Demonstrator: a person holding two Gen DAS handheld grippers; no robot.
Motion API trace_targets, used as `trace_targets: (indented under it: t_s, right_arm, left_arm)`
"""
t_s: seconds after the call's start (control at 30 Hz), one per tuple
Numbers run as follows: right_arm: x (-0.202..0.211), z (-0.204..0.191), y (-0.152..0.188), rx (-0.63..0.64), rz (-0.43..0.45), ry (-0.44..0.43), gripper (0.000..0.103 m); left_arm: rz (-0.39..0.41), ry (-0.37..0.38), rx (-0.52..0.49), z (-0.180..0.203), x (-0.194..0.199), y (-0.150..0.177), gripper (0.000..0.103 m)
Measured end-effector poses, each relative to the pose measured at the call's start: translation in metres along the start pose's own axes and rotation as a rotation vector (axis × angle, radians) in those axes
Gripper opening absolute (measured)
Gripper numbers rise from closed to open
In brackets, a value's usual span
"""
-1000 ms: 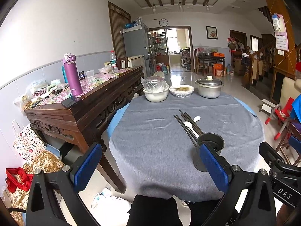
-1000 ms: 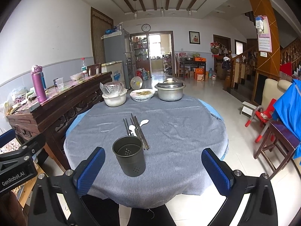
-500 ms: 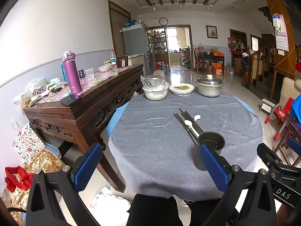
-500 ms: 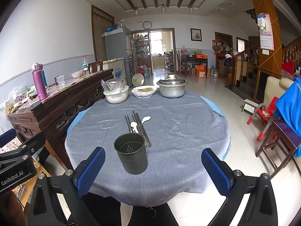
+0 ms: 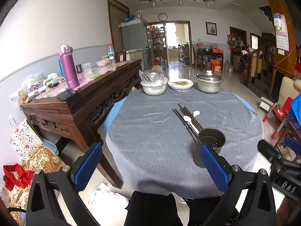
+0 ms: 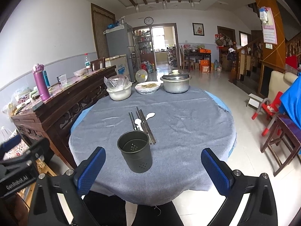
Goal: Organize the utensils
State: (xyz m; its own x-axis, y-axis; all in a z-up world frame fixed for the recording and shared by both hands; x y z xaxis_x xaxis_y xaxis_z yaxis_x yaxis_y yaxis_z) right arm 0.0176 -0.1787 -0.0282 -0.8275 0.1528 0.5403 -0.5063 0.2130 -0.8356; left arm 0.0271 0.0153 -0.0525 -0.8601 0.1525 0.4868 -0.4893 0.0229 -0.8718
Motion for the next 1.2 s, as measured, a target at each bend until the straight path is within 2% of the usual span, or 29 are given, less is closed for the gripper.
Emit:
trace_targets:
  t_s: [0.2, 0.23, 0.37, 0.5, 0.6, 0.73, 0.8, 0.87, 0.97, 1.07, 1.2]
  right_arm:
    - [-0.023, 0.012, -0.028, -0.090, -0.091, -0.153, 0.095]
    - [-0.028, 0.012, -0.032, -0.094, -0.106, -0.175, 0.092]
    - [-0.060, 0.006, -0.058, -0.062, -0.171, -0.242, 0.083]
    - [-0.101, -0.006, -0.079, -0.018, -0.217, -0.298, 0.076]
    - [-0.146, -0.016, -0.089, 0.007, -0.281, -0.331, 0.065]
    - [-0.226, -0.022, -0.096, -0.019, -0.407, -0.359, 0.052]
    - [-0.262, -0.019, -0.095, -0.068, -0.468, -0.356, 0.049]
    - [-0.303, -0.017, -0.090, -0.124, -0.542, -0.358, 0.043]
    - [-0.349, -0.012, -0.080, -0.216, -0.622, -0.357, 0.042]
    - [-0.390, -0.010, -0.073, -0.302, -0.673, -0.350, 0.042]
    - [-0.429, -0.011, -0.063, -0.365, -0.731, -0.314, 0.042]
  left_arm:
    - [-0.066, 0.022, 0.037, -0.018, -0.025, -0.004, 0.103]
    - [-0.076, 0.024, 0.048, -0.024, -0.033, -0.005, 0.103]
    - [-0.097, 0.024, 0.090, -0.039, -0.052, -0.008, 0.103]
    - [-0.168, 0.041, 0.140, -0.054, -0.082, -0.010, 0.103]
    - [-0.208, 0.063, 0.149, -0.059, -0.105, -0.014, 0.102]
    - [-0.258, 0.108, 0.157, -0.059, -0.144, -0.019, 0.084]
    - [-0.292, 0.122, 0.170, -0.059, -0.166, -0.020, 0.074]
    - [-0.323, 0.145, 0.185, -0.059, -0.185, -0.020, 0.059]
    - [-0.348, 0.155, 0.189, -0.059, -0.209, -0.021, 0.048]
    - [-0.360, 0.160, 0.189, -0.059, -0.228, -0.025, 0.042]
    - [-0.373, 0.170, 0.179, -0.057, -0.248, -0.028, 0.040]
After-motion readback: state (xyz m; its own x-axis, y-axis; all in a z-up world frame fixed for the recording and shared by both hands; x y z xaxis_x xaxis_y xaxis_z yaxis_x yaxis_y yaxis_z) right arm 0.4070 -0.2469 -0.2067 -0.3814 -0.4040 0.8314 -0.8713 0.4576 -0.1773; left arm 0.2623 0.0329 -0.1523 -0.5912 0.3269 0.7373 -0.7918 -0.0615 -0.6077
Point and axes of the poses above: each gripper's, at about its wrist camera, not at the fingertips, and x roughly against the way its jaws point, z to its right, y to its underside, the point moved 7 cm from there along -x, roughly the way its jaws point, and after that the axes turned 6 degrees about y, right-handed, at the moved point
